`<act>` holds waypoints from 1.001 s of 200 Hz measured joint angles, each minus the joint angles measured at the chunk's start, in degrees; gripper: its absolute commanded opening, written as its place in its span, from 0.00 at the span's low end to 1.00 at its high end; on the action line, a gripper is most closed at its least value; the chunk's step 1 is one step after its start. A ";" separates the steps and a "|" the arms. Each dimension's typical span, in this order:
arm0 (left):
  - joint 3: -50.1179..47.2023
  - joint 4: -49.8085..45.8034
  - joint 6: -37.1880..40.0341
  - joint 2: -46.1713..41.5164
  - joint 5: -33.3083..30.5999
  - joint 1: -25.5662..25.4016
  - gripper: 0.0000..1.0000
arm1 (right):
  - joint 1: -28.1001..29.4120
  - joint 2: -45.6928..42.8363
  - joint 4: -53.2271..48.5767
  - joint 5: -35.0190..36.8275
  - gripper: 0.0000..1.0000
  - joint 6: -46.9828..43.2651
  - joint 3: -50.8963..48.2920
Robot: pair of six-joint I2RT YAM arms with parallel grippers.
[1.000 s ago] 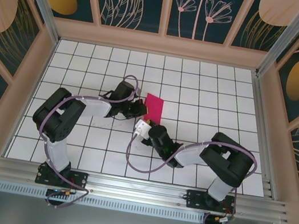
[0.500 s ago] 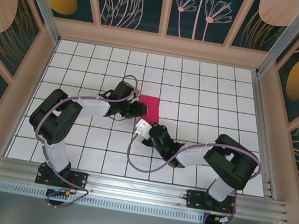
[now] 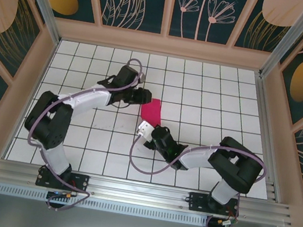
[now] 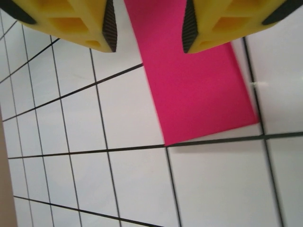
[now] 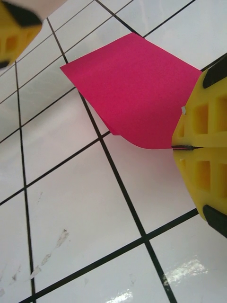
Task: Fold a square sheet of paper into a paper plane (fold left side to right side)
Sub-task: Third fold the triangle at the center of the table.
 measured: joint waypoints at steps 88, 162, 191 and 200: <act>10.73 -0.02 2.32 17.86 3.80 -0.26 0.36 | -0.04 0.24 -2.38 -0.57 0.00 2.40 1.55; 12.98 -1.03 3.78 21.51 2.89 -1.57 0.35 | -5.01 0.22 -8.04 -9.90 0.00 7.85 3.54; 13.07 -1.05 4.22 21.53 2.27 -1.75 0.34 | -9.77 0.20 -10.71 -17.46 0.00 11.74 4.39; 13.11 -1.05 4.26 21.55 2.12 -1.84 0.34 | -11.19 0.11 -11.47 -19.54 0.00 12.85 4.59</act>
